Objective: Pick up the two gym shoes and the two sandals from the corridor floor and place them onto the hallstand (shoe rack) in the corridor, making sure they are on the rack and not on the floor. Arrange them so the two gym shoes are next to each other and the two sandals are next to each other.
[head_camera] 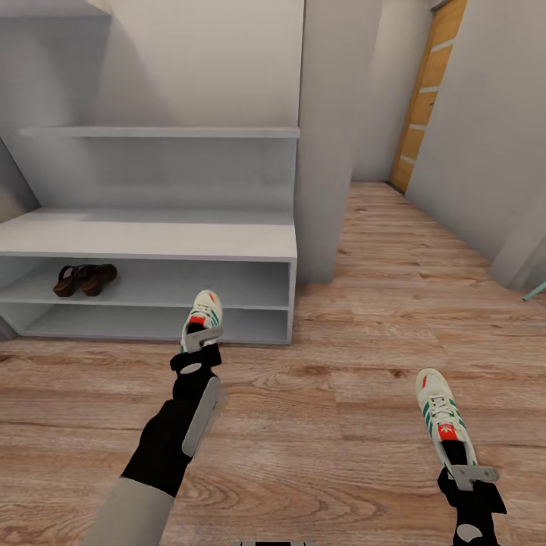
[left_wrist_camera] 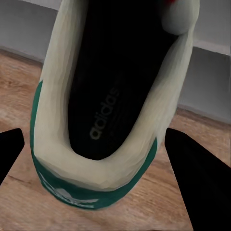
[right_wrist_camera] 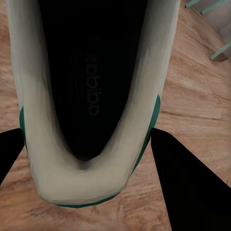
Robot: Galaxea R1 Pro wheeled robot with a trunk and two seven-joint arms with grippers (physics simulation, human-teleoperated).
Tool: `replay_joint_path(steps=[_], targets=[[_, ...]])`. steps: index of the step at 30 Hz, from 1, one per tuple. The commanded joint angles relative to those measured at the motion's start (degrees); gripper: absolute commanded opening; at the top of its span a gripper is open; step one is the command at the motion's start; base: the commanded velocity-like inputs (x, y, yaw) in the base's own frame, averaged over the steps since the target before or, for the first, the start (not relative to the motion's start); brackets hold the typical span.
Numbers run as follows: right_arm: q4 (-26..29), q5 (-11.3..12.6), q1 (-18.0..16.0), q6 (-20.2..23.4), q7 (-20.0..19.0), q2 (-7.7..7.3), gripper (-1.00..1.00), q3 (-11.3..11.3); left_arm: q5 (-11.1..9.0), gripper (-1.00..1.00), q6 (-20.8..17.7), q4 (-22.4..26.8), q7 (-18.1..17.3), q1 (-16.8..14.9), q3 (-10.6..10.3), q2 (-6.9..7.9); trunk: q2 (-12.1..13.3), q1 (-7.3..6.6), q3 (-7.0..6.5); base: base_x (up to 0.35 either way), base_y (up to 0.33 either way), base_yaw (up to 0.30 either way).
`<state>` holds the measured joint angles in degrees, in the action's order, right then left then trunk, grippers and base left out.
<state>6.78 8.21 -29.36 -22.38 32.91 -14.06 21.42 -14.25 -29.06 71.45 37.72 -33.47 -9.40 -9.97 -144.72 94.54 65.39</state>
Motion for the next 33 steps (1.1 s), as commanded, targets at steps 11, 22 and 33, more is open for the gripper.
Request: replay_joint_path(steps=[11,22,33], targets=[[0.0,0.0,0.0,0.0,0.0,0.0,-1.0,0.0,-0.6,-1.0,0.1,-0.1,0.0,0.0,3.6,-0.03,0.0,0.0,0.0,0.065,0.014,0.0],[-0.1,0.1,0.0,-0.1,0.1,-1.75,-1.0,-0.1,-0.6,-1.0,-3.0,0.0,0.0,0.0,3.2,-0.03,0.0,0.0,0.0,0.056,-0.016,0.0],[-2.1,0.1,0.0,-0.1,1.5,-6.14,-1.0,-0.1,-0.6,-1.0,-8.2,0.6,-0.1,0.0,3.0,-0.03,0.0,0.0,0.0,0.022,-0.013,0.0]])
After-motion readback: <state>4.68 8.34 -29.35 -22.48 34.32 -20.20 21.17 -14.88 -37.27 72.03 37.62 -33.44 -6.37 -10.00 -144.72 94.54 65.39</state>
